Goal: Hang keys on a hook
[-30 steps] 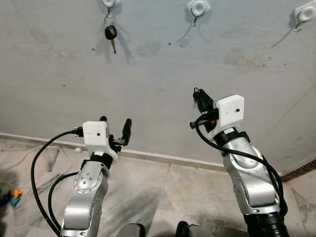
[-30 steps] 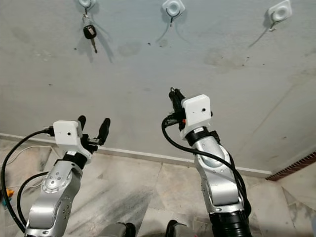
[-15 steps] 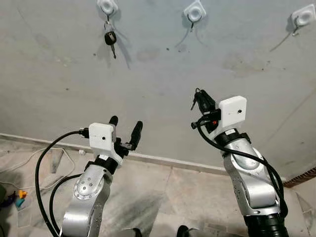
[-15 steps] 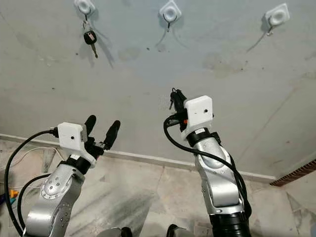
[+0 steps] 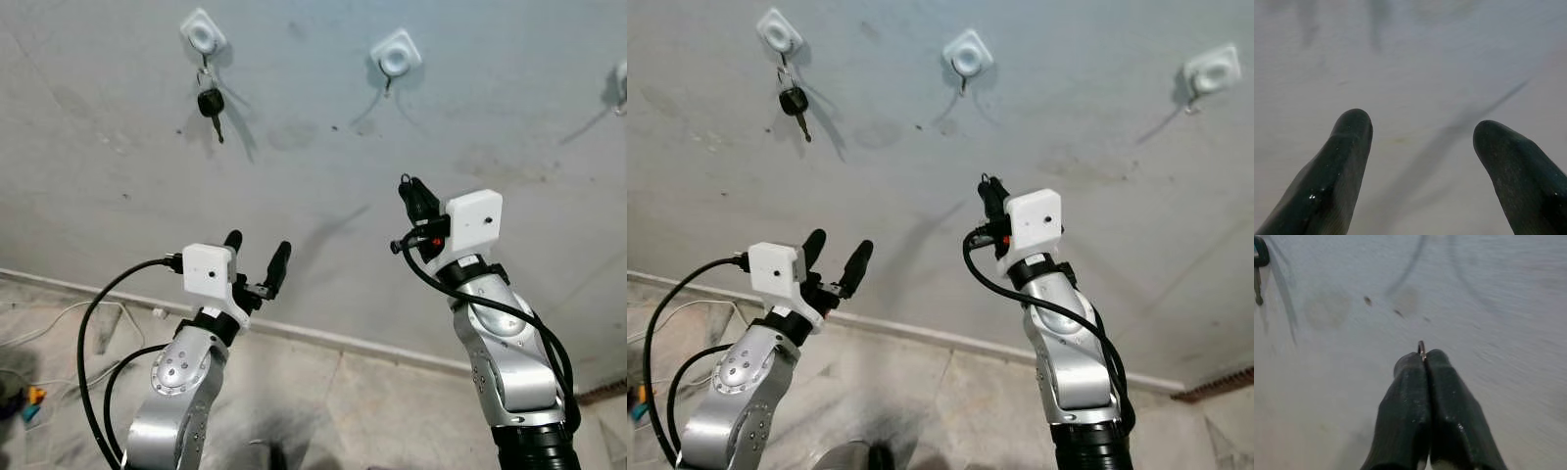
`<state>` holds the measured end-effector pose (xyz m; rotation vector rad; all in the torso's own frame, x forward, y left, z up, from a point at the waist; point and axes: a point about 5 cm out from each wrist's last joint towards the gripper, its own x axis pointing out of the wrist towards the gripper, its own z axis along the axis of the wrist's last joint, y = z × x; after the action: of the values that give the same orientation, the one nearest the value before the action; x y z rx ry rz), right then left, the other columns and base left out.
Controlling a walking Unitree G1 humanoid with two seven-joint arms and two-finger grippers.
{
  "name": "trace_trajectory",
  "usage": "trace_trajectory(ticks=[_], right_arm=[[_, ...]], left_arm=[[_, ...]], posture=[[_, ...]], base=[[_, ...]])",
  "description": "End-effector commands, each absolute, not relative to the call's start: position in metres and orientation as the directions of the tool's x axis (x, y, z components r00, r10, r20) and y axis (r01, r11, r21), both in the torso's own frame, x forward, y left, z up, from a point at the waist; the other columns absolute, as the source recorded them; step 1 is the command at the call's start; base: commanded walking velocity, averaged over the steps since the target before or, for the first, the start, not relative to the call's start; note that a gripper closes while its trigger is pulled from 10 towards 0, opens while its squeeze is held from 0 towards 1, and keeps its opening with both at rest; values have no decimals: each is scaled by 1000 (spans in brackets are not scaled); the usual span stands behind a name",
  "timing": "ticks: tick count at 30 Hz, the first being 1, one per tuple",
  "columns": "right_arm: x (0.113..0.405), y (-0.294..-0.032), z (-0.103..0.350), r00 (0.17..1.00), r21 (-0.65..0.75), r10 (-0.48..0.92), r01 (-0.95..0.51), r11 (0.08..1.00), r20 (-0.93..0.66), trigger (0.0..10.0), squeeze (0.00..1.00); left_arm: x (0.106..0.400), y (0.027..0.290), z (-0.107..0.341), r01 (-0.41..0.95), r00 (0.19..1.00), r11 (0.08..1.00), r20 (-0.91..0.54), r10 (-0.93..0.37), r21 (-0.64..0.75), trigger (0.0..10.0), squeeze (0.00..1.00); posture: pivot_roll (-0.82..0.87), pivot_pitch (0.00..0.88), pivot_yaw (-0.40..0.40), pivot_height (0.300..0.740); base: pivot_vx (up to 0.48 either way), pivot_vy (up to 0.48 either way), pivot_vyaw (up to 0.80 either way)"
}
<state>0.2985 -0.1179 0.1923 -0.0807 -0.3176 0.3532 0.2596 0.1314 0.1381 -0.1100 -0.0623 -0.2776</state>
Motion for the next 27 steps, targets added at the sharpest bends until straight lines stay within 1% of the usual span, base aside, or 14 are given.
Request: trace_trajectory(ticks=[1,3,6,7,8,9,12,14,17,19,21,23,25,27], right_arm=[[296,-122,193,891,-144,346,-316,938,296,10000,0],[296,-122,193,891,-144,346,-316,938,295,10000,0],[296,-122,192,890,-143,348,-319,937,294,10000,0],[296,-122,192,890,-142,350,-321,936,293,10000,0],[295,-122,191,889,-142,352,-324,935,292,10000,0],[295,-122,191,889,-142,353,-324,935,292,10000,0],[295,-122,190,888,-138,356,-329,934,290,10000,0],[295,-121,190,884,-148,365,-336,930,291,10000,0],[299,-121,192,883,-135,360,-335,933,301,10000,0],[299,-122,193,883,-132,359,-335,933,303,10000,0],[302,-122,193,883,-133,359,-334,933,301,10000,0],[305,-121,194,883,-122,359,-337,933,304,10000,0],[311,-118,200,867,-132,386,-363,922,316,10000,0],[323,-111,208,842,-142,432,-409,902,323,10000,0]], left_arm=[[259,132,141,258,964,960,92,-249,-110,10000,0],[258,133,138,259,965,958,80,-251,-119,10000,0],[256,141,124,230,973,970,30,-228,-83,10000,0],[254,146,123,211,977,977,49,-209,-30,10000,0],[249,143,135,254,957,967,137,-256,30,10000,0],[248,140,140,269,950,963,156,-270,28,10000,0],[247,140,144,243,957,970,162,-242,9,10000,0],[244,142,145,236,955,971,178,-239,42,10000,0],[236,141,160,231,931,965,261,-256,123,10000,0],[235,139,162,236,924,961,272,-268,145,10000,0],[232,136,160,260,927,962,258,-273,84,10000,0],[229,136,157,276,930,959,237,-282,58,10000,0],[222,133,149,345,923,939,181,-341,6,10000,0],[214,137,142,377,924,918,114,-365,-120,10000,0]], posture=[[-26,181,29,740],[-26,182,29,740],[-25,181,27,740],[-26,181,25,740],[-26,183,22,740],[-20,183,18,740],[-16,185,16,740],[-15,185,13,740],[-2,188,2,740],[0,188,0,740],[10,201,-5,740],[14,205,-8,740],[22,218,-11,740],[35,234,-14,740]], base=[[0,0,0],[0,0,0],[0,0,0],[0,0,0],[0,0,0],[0,0,0],[0,0,0],[0,0,0],[0,0,0],[0,0,0],[0,0,0],[0,0,0],[0,0,0],[0,0,0]])
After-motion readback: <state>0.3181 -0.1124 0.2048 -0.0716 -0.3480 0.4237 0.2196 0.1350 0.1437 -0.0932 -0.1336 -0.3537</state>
